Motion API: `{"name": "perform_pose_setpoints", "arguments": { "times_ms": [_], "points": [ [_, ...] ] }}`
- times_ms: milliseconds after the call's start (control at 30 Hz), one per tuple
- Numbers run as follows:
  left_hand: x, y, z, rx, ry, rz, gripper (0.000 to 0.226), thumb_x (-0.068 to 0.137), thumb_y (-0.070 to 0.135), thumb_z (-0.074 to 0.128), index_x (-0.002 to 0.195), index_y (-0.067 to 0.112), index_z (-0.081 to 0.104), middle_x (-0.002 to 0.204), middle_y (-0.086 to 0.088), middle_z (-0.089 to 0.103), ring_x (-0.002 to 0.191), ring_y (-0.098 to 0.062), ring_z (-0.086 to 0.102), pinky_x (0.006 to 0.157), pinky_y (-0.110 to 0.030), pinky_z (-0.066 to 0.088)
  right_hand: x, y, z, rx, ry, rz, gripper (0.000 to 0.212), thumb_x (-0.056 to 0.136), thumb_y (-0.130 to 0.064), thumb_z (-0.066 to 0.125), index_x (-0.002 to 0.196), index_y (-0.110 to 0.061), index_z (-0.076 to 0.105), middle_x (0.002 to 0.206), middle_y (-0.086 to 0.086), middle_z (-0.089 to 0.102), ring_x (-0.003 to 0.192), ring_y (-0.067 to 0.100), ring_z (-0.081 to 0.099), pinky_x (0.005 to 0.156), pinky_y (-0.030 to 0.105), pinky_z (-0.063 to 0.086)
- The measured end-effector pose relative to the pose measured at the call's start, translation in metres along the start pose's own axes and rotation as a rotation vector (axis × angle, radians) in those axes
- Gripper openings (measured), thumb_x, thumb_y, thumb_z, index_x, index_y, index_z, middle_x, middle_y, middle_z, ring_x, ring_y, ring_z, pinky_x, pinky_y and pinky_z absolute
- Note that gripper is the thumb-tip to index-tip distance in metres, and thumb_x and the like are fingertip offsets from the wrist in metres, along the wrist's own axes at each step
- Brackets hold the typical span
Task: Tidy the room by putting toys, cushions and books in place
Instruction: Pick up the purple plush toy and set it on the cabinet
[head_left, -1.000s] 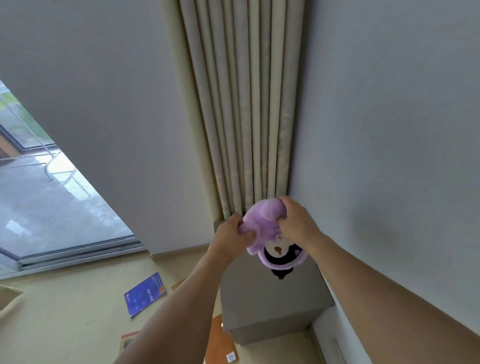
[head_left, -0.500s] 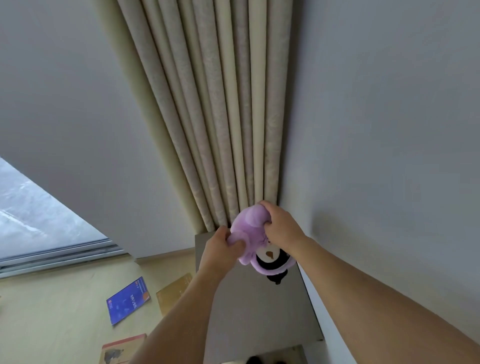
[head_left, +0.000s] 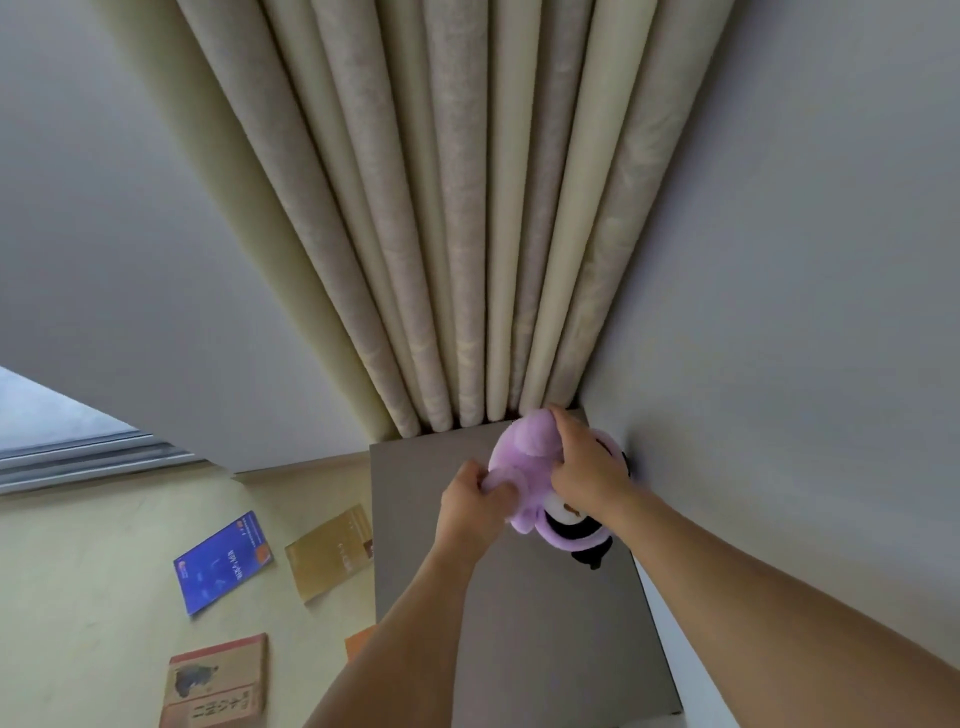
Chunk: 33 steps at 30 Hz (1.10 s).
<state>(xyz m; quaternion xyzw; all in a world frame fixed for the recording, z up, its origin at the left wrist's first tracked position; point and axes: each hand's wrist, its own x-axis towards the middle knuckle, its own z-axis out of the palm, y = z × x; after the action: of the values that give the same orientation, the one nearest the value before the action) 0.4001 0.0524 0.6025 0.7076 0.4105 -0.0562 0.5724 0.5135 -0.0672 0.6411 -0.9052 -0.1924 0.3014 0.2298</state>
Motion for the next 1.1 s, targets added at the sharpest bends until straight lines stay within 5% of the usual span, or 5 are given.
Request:
{"name": "perform_pose_setpoints", "arguments": {
  "times_ms": [167, 333, 533, 867, 1100],
  "points": [
    [0.061, -0.035, 0.028, -0.024, -0.023, -0.099, 0.022, 0.076, 0.028, 0.061, 0.079, 0.011, 0.048, 0.072, -0.003, 0.055, 0.067, -0.021, 0.054, 0.06, -0.032, 0.049, 0.042, 0.04, 0.037, -0.189, -0.03, 0.002, 0.035, 0.099, -0.035, 0.042, 0.134, -0.032, 0.042, 0.13, 0.0, 0.054, 0.119, 0.02, 0.053, 0.106, 0.043, 0.04],
    [0.102, -0.046, 0.04, -0.098, -0.031, -0.258, 0.038, 0.082, 0.026, 0.059, 0.114, 0.005, 0.051, 0.104, -0.017, 0.066, 0.089, -0.033, 0.07, 0.077, -0.049, 0.061, 0.056, 0.058, 0.049, -0.205, 0.029, -0.07, 0.054, 0.08, -0.049, 0.056, 0.128, -0.025, 0.05, 0.133, -0.001, 0.051, 0.125, 0.021, 0.046, 0.107, 0.037, 0.04],
    [0.073, -0.004, 0.018, 0.121, -0.026, -0.294, 0.048, 0.101, 0.027, 0.044, 0.143, 0.006, 0.038, 0.134, -0.013, 0.053, 0.123, -0.03, 0.053, 0.092, -0.034, 0.041, 0.007, 0.036, 0.038, 0.033, -0.151, 0.126, 0.054, 0.093, -0.021, 0.055, 0.143, -0.013, 0.039, 0.14, 0.011, 0.044, 0.128, 0.029, 0.044, 0.106, 0.039, 0.041],
    [-0.099, 0.0, -0.067, 0.553, 0.066, 0.094, 0.037, 0.101, 0.028, 0.039, 0.131, 0.011, 0.05, 0.133, -0.012, 0.054, 0.116, -0.033, 0.055, 0.087, -0.037, 0.046, -0.116, -0.027, 0.042, -0.109, -0.22, -0.019, 0.04, 0.088, -0.016, 0.051, 0.128, -0.013, 0.044, 0.107, 0.0, 0.051, 0.094, 0.021, 0.055, 0.078, 0.034, 0.049],
    [-0.221, -0.093, -0.143, 0.572, 0.245, -0.094, 0.044, 0.102, 0.033, 0.041, 0.142, 0.015, 0.044, 0.142, -0.009, 0.05, 0.127, -0.03, 0.051, 0.102, -0.041, 0.043, -0.17, -0.087, 0.103, -0.289, -0.402, -0.214, 0.07, 0.089, -0.02, 0.05, 0.153, -0.018, 0.022, 0.155, 0.006, 0.03, 0.138, 0.026, 0.037, 0.11, 0.042, 0.037]
  ]
}}
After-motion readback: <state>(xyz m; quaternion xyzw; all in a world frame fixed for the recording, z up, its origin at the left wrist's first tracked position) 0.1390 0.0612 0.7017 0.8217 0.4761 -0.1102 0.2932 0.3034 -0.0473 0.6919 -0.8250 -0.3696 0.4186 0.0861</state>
